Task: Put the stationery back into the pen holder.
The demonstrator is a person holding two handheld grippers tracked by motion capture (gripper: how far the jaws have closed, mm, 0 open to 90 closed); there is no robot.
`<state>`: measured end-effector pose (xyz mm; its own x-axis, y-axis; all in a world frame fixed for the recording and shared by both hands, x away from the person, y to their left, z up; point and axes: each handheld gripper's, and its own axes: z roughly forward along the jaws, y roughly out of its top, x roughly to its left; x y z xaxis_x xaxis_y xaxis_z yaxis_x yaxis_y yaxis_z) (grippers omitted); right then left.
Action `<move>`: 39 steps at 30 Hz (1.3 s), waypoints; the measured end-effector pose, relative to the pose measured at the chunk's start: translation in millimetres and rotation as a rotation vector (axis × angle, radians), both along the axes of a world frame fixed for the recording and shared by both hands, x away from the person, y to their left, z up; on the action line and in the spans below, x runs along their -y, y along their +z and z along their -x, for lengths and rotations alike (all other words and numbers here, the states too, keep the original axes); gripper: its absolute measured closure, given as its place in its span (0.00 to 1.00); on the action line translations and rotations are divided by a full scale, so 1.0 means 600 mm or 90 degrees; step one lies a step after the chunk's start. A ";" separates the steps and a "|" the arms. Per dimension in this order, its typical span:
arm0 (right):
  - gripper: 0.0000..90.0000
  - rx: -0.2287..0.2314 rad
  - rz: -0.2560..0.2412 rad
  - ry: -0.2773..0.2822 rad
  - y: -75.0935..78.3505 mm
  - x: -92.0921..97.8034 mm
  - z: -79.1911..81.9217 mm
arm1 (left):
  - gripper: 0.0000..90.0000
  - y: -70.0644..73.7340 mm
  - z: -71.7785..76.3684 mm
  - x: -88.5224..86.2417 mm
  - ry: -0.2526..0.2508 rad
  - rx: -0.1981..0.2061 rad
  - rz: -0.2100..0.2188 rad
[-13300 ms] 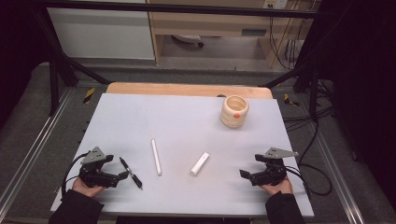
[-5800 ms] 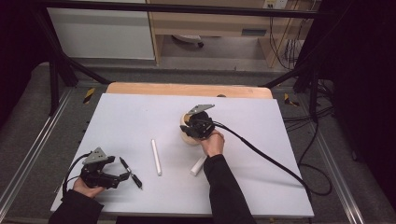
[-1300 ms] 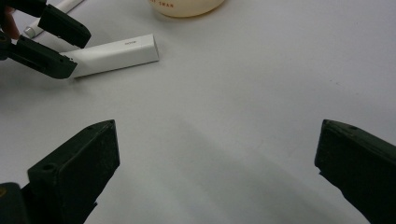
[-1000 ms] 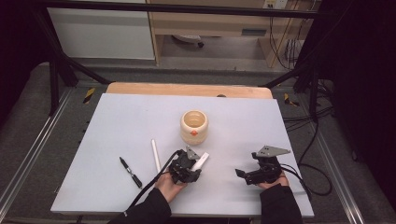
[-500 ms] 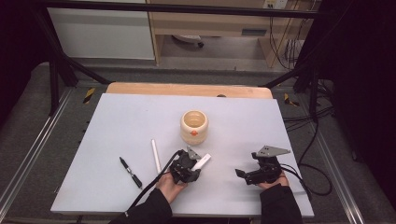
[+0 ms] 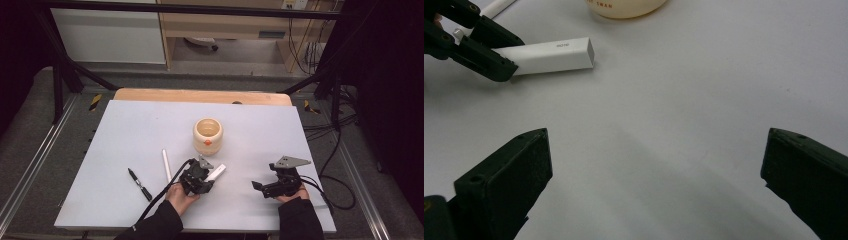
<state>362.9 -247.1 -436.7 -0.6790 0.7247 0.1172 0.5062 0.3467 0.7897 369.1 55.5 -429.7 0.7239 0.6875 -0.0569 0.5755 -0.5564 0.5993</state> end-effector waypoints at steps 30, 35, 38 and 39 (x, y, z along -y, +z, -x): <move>0.01 0.055 0.027 0.055 0.025 -0.052 0.011 | 0.74 0.062 -0.002 -0.113 -0.053 -0.001 0.038; 0.01 0.075 0.043 0.073 0.031 -0.073 0.009 | 0.74 0.068 -0.007 -0.135 -0.051 -0.005 0.041; 0.01 0.090 0.057 0.087 0.035 -0.087 0.008 | 0.74 0.069 -0.010 -0.146 -0.051 -0.005 0.039; 0.01 0.093 0.062 0.091 0.036 -0.092 0.008 | 0.74 0.070 -0.011 -0.150 -0.054 -0.007 0.039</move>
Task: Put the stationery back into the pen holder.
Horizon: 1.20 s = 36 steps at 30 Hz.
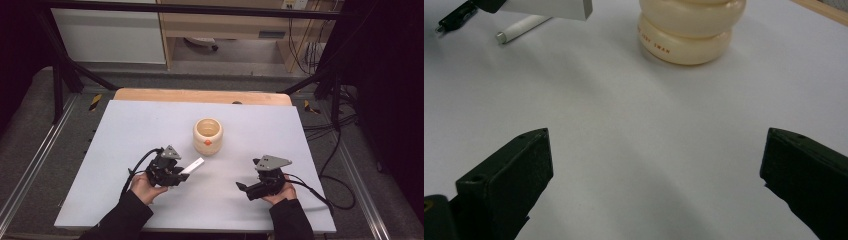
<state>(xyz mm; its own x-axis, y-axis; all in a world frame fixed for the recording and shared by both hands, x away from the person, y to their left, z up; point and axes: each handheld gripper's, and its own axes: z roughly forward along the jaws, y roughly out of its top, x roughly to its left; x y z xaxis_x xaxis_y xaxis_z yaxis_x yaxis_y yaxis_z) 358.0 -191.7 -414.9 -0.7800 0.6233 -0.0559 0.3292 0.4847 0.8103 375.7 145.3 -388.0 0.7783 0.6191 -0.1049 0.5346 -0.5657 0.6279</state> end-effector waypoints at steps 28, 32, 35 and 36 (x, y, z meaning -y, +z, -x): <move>0.02 0.095 0.146 0.115 0.026 -0.117 0.011 | 0.74 0.032 -0.017 0.009 -0.057 -0.004 -0.017; 0.03 0.108 0.166 0.125 0.027 -0.125 0.013 | 0.74 0.034 -0.018 0.020 -0.069 -0.009 -0.024; 0.03 0.114 0.180 0.132 0.028 -0.131 0.012 | 0.74 0.037 -0.020 0.028 -0.079 -0.011 -0.032; 0.03 0.116 0.187 0.135 0.029 -0.133 0.012 | 0.74 0.038 -0.020 0.031 -0.084 -0.013 -0.034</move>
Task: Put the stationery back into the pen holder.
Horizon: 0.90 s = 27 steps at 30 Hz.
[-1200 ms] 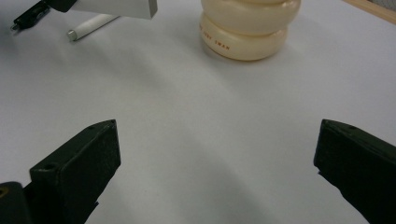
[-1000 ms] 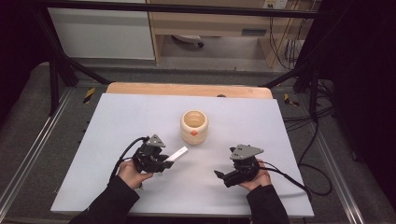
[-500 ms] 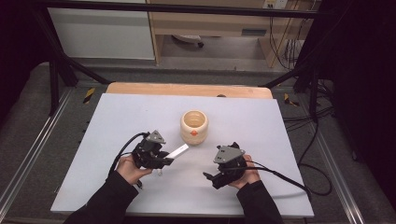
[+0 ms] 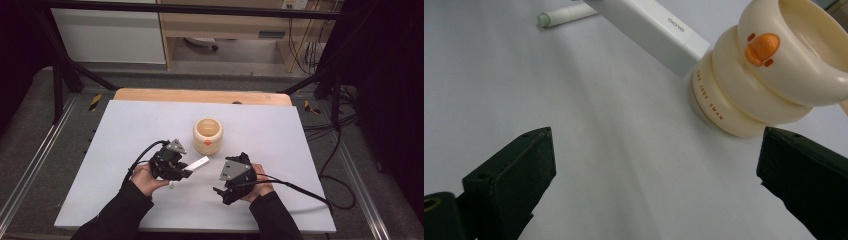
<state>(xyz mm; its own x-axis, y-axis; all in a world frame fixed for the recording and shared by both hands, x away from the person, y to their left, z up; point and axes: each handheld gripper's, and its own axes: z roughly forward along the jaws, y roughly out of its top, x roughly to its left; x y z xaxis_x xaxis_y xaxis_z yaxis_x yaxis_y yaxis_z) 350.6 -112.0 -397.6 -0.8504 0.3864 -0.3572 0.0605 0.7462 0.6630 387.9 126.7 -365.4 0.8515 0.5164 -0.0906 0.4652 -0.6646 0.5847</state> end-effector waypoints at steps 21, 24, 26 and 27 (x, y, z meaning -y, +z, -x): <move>0.21 0.150 0.126 0.090 -0.004 -0.027 0.019 | 0.74 0.005 0.007 0.073 -0.064 -0.020 -0.047; 0.24 0.161 0.136 0.096 -0.005 -0.027 0.021 | 0.74 0.009 0.010 0.083 -0.071 -0.019 -0.052; 0.31 0.168 0.145 0.102 -0.006 -0.026 0.022 | 0.74 0.010 0.011 0.086 -0.076 -0.020 -0.054; 0.35 0.173 0.149 0.105 -0.006 -0.026 0.022 | 0.74 0.010 0.012 0.088 -0.078 -0.020 -0.056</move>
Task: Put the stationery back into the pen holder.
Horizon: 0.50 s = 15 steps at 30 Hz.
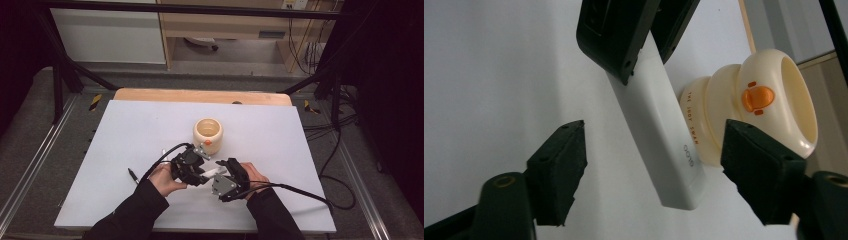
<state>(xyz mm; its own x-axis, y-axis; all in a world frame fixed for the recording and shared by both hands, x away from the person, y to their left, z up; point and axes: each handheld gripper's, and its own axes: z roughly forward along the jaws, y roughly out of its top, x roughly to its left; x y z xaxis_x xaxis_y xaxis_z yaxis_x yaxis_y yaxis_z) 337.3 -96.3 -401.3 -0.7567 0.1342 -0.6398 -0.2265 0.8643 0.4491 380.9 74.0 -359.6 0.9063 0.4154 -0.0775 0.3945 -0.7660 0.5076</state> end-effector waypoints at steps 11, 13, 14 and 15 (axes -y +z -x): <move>0.60 0.062 0.059 0.055 -0.008 -0.001 0.006 | 0.74 -0.004 0.001 0.006 -0.004 -0.009 -0.011; 0.61 0.067 0.065 0.062 -0.009 -0.003 0.007 | 0.74 -0.004 0.001 0.009 -0.007 -0.009 -0.012; 0.62 0.069 0.068 0.064 -0.010 -0.004 0.009 | 0.74 -0.004 0.002 0.010 -0.008 -0.009 -0.011; 0.64 0.072 0.073 0.068 -0.010 -0.005 0.009 | 0.74 -0.004 0.002 0.012 -0.008 -0.011 -0.011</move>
<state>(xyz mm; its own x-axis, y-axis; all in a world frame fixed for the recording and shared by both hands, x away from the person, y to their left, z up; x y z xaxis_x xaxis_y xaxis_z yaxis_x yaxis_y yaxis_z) 331.8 -93.1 -407.3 -0.6857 -0.0213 -0.7275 -0.3630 0.8764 0.3164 379.5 67.0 -361.9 0.9099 0.4060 -0.0854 0.3935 -0.7794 0.4876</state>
